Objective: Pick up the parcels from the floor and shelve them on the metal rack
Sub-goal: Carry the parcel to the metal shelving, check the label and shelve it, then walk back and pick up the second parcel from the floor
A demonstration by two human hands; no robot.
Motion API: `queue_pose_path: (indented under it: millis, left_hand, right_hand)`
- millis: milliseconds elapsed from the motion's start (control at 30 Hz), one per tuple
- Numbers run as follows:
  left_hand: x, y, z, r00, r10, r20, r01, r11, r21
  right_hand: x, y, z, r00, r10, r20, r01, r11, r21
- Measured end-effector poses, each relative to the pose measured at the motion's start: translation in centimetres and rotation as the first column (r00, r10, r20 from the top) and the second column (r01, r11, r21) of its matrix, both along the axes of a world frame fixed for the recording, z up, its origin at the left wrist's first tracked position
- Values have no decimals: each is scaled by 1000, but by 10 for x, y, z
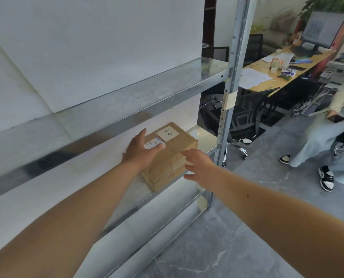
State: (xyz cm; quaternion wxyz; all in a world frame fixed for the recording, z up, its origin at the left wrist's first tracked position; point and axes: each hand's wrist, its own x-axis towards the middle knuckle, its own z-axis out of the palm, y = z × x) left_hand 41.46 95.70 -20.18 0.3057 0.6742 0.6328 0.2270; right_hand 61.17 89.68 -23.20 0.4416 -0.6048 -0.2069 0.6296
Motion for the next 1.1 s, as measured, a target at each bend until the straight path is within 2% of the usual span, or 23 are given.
queue_pose_path:
  millis: [233,400,500,633,933,1100]
  left_hand:
    - [-44,-32,12,972,128,197,-131,991,3]
    - [-88,-59,21,939,220,264,-231,973,10]
    - [-123,-76,26,935,254,247,-262,965,-3]
    - [-176,-105,30,922,326,209,-330,944,-14]
    - [-281,-197,37,851,451,269,-464,885,-17]
    - [-345,-271,38,776,547,314,-566,824,-34]
  right_hand:
    - [-38,-5,23,990,106,92,-115,988,102]
    - [-82,-7,38,988,153,20,-154,976,157]
    - [-116,-11,50,985,174,-17,-168,968,185]
    - [-165,-20,60,966,259,17,-257,942,216]
    - [-274,-80,71,891,451,56,-450,860,241]
    - [-343,-133,83,831,549,88,-552,794,254]
